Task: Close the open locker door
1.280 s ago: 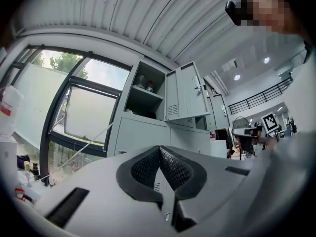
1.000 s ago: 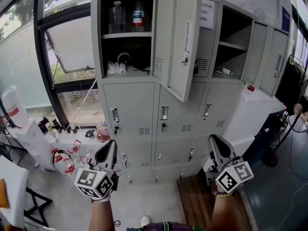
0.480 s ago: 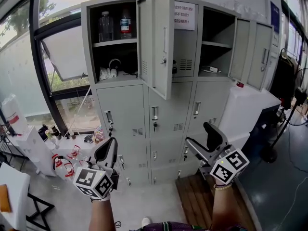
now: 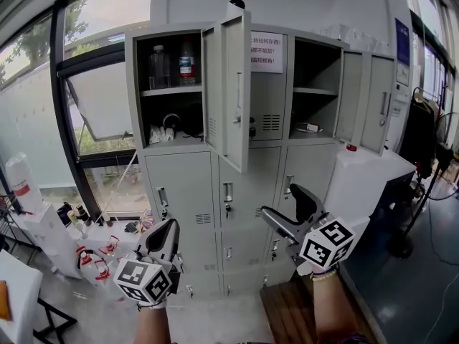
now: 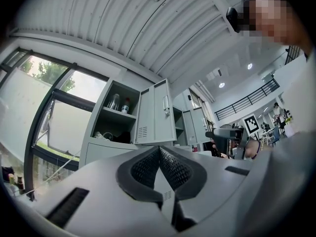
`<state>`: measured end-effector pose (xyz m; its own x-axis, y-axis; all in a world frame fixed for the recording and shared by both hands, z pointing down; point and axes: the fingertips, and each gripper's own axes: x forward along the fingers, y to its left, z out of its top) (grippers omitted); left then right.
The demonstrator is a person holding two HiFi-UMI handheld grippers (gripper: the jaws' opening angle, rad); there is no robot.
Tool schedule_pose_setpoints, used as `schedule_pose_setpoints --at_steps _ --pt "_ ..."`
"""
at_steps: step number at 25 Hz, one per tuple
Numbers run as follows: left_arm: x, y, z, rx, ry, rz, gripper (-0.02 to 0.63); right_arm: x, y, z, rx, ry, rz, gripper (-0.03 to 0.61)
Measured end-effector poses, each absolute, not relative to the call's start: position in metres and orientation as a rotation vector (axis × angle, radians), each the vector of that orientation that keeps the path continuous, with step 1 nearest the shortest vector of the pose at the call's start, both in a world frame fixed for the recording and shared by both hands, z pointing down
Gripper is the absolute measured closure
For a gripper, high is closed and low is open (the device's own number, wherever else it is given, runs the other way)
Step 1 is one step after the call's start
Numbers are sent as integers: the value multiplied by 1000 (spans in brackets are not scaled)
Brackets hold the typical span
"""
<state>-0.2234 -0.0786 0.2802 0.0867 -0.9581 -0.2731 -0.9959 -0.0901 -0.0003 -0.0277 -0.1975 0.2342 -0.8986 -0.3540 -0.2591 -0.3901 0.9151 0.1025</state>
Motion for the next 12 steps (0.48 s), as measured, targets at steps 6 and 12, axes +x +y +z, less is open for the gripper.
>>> schedule_pose_setpoints --at_steps 6,12 --pt "-230 -79 276 -2147 1994 313 594 -52 -218 215 -500 2854 203 167" --pt "-239 -77 275 -2120 2007 330 592 -67 -247 206 -517 2888 236 173"
